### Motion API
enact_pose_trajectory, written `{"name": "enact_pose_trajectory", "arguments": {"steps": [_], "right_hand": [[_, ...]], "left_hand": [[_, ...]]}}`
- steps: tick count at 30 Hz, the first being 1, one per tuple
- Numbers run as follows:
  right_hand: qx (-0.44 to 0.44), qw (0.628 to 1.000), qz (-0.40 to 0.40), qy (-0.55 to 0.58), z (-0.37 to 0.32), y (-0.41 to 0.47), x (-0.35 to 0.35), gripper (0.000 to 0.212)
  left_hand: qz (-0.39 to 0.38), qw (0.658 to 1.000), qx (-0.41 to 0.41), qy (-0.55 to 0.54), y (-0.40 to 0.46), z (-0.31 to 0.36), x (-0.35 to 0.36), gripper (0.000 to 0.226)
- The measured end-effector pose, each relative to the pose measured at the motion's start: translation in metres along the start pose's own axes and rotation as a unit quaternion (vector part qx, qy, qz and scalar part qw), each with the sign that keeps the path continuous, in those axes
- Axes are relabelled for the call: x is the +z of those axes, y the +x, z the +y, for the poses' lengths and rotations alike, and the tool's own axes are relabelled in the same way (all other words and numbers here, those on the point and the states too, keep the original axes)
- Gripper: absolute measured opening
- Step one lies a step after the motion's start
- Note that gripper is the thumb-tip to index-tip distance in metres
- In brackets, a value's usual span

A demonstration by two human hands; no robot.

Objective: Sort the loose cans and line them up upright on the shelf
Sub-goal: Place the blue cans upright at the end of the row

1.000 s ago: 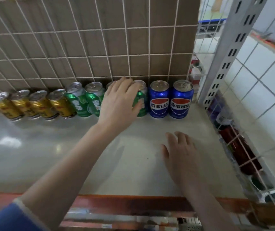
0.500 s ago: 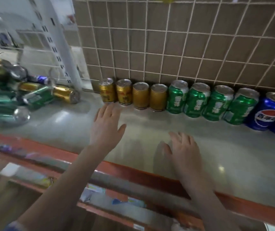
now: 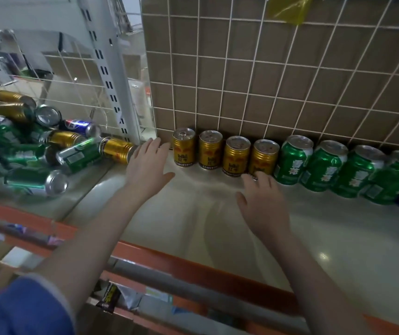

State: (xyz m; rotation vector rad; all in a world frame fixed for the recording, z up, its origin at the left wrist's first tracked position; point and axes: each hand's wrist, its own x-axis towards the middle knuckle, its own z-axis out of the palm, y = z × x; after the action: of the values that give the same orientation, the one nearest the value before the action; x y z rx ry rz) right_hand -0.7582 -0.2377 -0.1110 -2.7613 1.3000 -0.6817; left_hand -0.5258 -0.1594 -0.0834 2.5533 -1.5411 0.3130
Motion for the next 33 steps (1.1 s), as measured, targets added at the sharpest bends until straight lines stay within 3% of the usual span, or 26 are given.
{"name": "enact_pose_trajectory", "arguments": {"steps": [5,9,16,22,26,33], "right_hand": [[-0.023,0.999,0.027,-0.007,-0.002,0.037,-0.002,0.027],[-0.023,0.999,0.027,-0.028,-0.004,0.06,-0.003,0.035],[-0.024,0.997,-0.057,-0.055,-0.022,0.103,0.008,0.055],[-0.01,0.988,-0.144,-0.05,-0.025,0.132,0.015,0.068],[-0.011,0.985,-0.164,-0.05,-0.025,0.139,0.015,0.07],[-0.015,0.981,-0.189,-0.043,-0.042,0.152,0.016,0.073]], "left_hand": [[-0.026,0.999,0.018,-0.006,0.036,-0.011,-0.004,0.084],[-0.064,0.991,0.103,-0.06,0.068,-0.015,-0.005,0.093],[-0.147,0.959,0.216,-0.114,0.118,-0.022,0.0,0.089],[-0.179,0.939,0.225,-0.189,0.135,-0.028,0.016,0.085],[-0.145,0.946,0.231,-0.178,0.137,-0.034,0.016,0.081],[-0.166,0.956,0.195,-0.143,0.137,-0.069,0.008,0.082]]}}
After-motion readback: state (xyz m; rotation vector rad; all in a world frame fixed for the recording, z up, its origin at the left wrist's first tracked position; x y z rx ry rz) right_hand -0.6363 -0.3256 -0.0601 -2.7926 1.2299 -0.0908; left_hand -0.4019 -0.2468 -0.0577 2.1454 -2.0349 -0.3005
